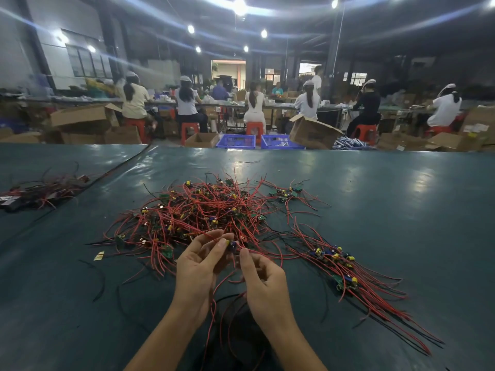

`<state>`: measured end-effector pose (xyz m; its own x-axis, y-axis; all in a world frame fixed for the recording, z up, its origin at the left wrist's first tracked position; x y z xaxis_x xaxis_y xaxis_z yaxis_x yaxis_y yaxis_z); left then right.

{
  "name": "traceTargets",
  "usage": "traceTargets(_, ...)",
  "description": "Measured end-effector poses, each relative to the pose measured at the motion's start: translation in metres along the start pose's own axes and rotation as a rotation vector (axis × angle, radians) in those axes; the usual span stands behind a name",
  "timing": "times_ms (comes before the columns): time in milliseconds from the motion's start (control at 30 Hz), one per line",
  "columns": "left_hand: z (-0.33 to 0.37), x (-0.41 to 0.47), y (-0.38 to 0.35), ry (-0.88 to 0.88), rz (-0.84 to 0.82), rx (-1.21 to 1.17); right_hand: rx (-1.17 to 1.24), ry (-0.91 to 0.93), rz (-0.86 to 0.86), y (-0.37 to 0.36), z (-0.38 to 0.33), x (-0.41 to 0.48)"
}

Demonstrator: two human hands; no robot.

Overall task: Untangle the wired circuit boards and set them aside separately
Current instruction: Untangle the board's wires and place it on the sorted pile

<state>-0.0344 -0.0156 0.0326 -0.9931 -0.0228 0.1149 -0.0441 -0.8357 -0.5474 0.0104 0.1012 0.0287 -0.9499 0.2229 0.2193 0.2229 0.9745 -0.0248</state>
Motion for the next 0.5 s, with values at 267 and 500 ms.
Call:
traceTargets(267, -0.005, -0.004, -0.008, 0.032, -0.09, 0.031, 0.166, -0.072, -0.039, -0.002, 0.001, 0.002)
traceTargets(500, -0.004, -0.004, -0.008, 0.028, -0.074, 0.015, 0.358, -0.211, 0.176, 0.014, 0.013, 0.01)
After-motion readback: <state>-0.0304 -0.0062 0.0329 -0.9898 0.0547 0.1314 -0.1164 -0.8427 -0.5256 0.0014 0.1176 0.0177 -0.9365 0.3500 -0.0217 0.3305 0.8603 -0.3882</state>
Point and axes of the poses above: each hand's wrist, its own x-axis towards the middle knuckle, its own y-axis out of the back of the hand, z = x × y, the point moved 5 cm from there along x, towards the middle knuckle, and after that the axes turned 1 degree about -x, right-handed, at the moved point
